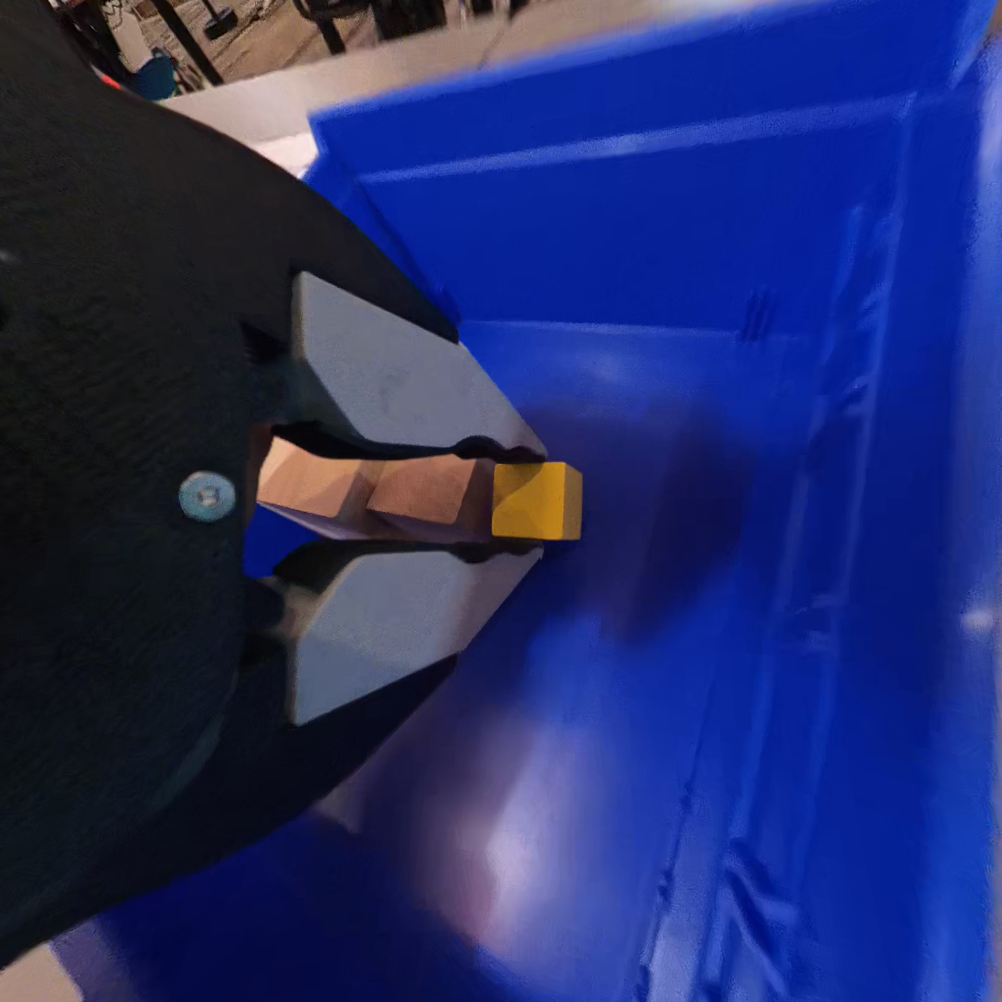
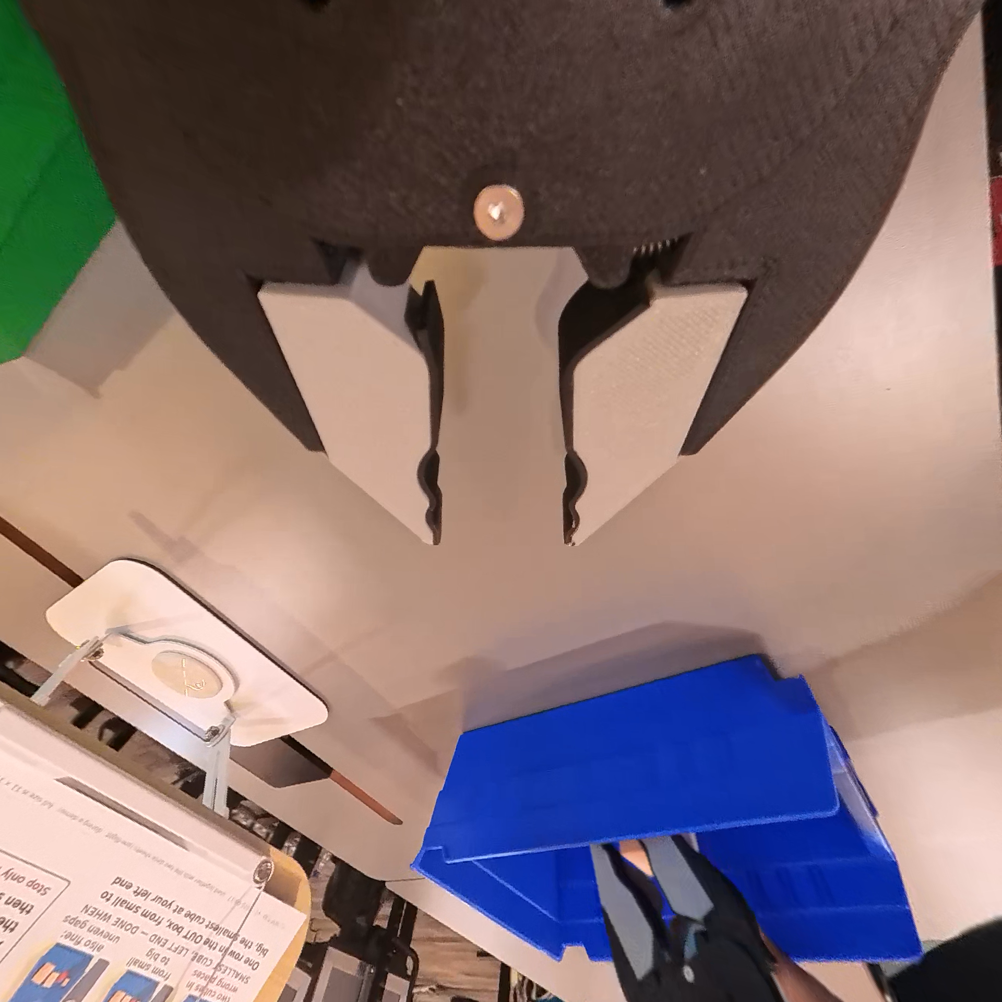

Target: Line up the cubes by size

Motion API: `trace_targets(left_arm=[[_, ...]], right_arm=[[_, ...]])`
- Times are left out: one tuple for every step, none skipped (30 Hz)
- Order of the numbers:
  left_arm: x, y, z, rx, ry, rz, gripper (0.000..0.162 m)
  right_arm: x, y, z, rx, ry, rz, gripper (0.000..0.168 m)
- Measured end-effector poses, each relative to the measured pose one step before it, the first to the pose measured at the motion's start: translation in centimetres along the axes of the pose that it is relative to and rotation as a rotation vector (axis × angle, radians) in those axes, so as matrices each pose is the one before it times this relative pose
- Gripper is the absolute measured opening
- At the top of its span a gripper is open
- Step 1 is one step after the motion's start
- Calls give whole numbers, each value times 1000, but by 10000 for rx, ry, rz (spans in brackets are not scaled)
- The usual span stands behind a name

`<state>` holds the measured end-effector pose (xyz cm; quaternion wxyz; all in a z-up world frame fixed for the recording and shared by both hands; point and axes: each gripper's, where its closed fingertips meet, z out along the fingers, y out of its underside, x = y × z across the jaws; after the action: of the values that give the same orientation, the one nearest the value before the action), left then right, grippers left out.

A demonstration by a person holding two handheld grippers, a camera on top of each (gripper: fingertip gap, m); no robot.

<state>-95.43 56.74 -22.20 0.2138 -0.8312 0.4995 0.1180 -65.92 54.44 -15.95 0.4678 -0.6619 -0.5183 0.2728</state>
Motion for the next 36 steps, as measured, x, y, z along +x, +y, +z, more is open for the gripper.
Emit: trace_targets(left_arm=[[-762,-896,-934,699,-653,-180,25],[-903,-1105,-1075,813,-767,-228,25],[-911,-1266,-1179,874,-812,-246,25],[-740,-1389,-1213,881,-748,-251,25],[-486,-1417,-1217,818,-662,-195,25],[-270,-1418,-1206,735,-595,-88,25],[4,-1396,-1177,656,-478,-78,25],[241,-1531,-1140,667,-369,-90,26],[535,-1729,-1135,715,-235,-94,26],[859,-1911,-1064,753,-75,-120,26],[1284,-2122,-940,814,126,-130,25],[1747,-2269,-758,870,329,-74,25],[1953,-2149,-455,768,396,31,25],[1732,-1669,-87,463,260,159,25],[1458,-1307,141,272,120,336,25],[1411,-1081,269,208,181,403,25],[1209,-919,349,173,210,297,25],[906,-707,419,110,183,174,25],[715,-512,436,58,164,114,25],[522,-479,388,74,79,92,25],[399,-521,325,144,-11,85,25],[364,-541,238,194,-44,41,25],[369,-496,167,208,-51,-6,25],[466,-407,134,207,18,1,25],[391,-217,234,119,61,88,25],[107,176,364,-180,7,134,25],[16,311,305,-286,-45,174,25],[218,-38,179,-30,-14,154,25],[513,-308,154,190,151,10,25],[700,-174,222,112,313,-65,25],[552,173,279,-82,254,12,25],[385,364,278,-160,130,109,25],[290,355,241,-140,80,96,25],[256,202,203,-60,88,13,25],[245,12,134,14,120,-35,25],[149,-129,98,58,72,-27,25]], right_arm=[[-80,-96,-39,61,-108,106,42],[-87,-78,-27,54,-101,92,42],[-45,-9,2,16,-63,65,42],[22,33,24,-15,-8,27,43],[29,57,37,-28,12,-13,43],[-28,41,29,-21,-15,-24,43],[-123,25,39,-10,-79,-2,43],[-358,-28,30,23,-243,47,45],[-956,-285,-13,169,-650,131,52],[-1569,-651,-161,359,-1069,295,57],[-1622,-888,-248,510,-1130,397,55],[-1319,-947,-275,554,-954,440,54],[-1026,-803,-249,481,-793,413,55],[-826,-606,-238,353,-702,384,55],[-692,-453,-231,266,-612,352,56],[-654,-468,-243,278,-552,294,56],[-547,-456,-234,282,-448,225,56],[-279,-380,-204,232,-261,165,57],[-79,-260,-157,161,-133,141,60],[-143,-152,-112,91,-157,144,63],[-270,-60,-57,41,-236,137,62],[-218,-30,-13,33,-194,160,62],[-199,39,44,9,-187,156,62],[-290,101,123,-24,-236,139,62],[-312,142,203,-55,-232,101,62],[-237,227,271,-101,-160,63,61],[-230,324,339,-155,-127,35,62],[-297,378,353,-188,-156,-6,62],[-306,344,361,-178,-161,-22,62],[-240,253,329,-131,-115,-22,62],[-134,155,266,-80,-58,-21,62],[-37,104,198,-43,-11,-4,62],[65,92,121,-35,23,26,61],[109,106,57,-45,35,66,60],[151,39,-25,-14,46,93,58],[187,-44,-84,40,55,89,55]])
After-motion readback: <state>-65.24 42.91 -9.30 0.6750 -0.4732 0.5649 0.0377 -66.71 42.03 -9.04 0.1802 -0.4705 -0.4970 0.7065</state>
